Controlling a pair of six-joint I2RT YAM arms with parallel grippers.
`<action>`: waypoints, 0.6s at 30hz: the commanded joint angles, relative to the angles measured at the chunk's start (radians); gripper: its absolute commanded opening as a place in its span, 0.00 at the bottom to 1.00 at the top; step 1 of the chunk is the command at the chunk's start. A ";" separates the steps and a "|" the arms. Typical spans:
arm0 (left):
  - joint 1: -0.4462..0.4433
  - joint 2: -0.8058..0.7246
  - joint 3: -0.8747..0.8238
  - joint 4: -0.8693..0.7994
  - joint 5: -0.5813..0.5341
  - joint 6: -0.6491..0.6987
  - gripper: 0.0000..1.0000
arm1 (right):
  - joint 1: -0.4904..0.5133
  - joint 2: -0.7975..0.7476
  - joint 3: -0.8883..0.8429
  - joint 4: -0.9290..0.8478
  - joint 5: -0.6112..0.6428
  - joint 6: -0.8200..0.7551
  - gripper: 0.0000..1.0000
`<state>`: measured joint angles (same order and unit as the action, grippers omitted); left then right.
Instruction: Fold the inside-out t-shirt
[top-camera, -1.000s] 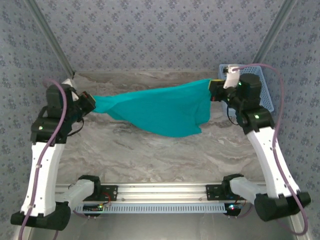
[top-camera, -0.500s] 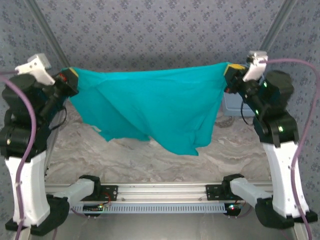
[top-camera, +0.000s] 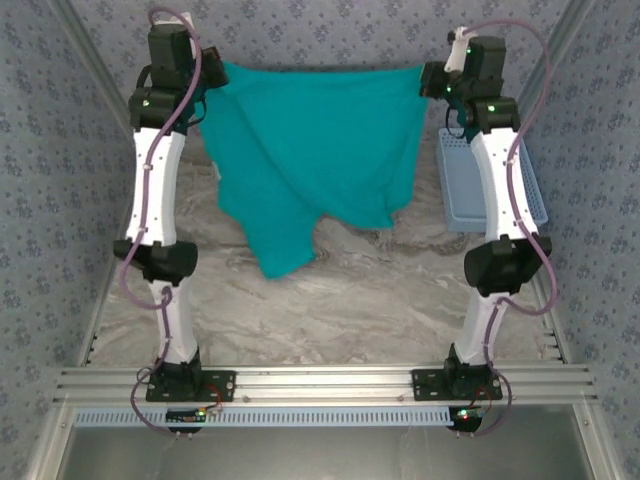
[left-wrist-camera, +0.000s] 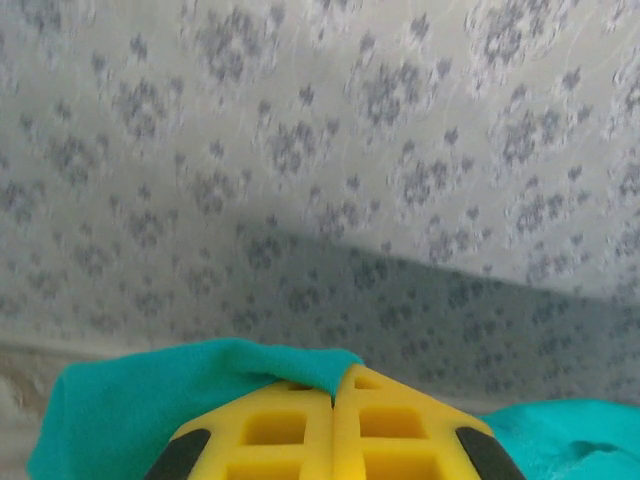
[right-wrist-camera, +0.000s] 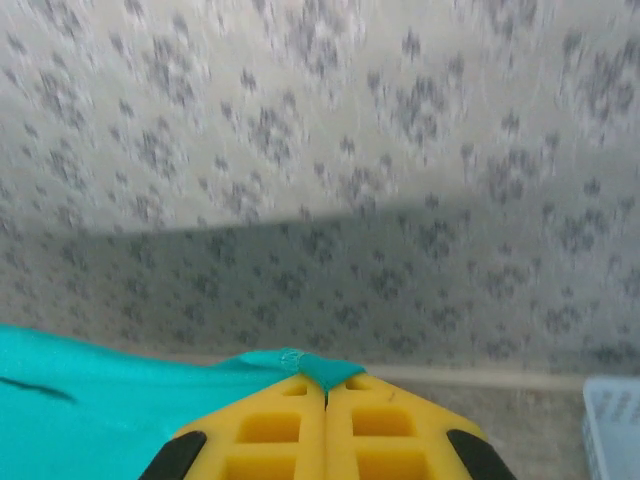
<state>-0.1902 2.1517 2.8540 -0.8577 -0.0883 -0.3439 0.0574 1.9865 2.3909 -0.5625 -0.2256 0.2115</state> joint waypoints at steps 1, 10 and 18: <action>0.008 -0.043 0.145 0.073 -0.034 0.076 0.00 | -0.031 0.028 0.203 -0.030 -0.064 0.022 0.00; -0.052 -0.378 -0.235 0.063 -0.015 0.115 0.00 | 0.030 -0.280 -0.173 -0.029 -0.046 -0.055 0.00; -0.186 -0.687 -0.474 -0.008 -0.110 0.130 0.00 | 0.148 -0.658 -0.458 -0.104 0.117 -0.007 0.00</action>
<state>-0.3565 1.5318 2.3920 -0.8474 -0.1364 -0.2279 0.1875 1.4464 1.9423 -0.6300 -0.1883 0.1799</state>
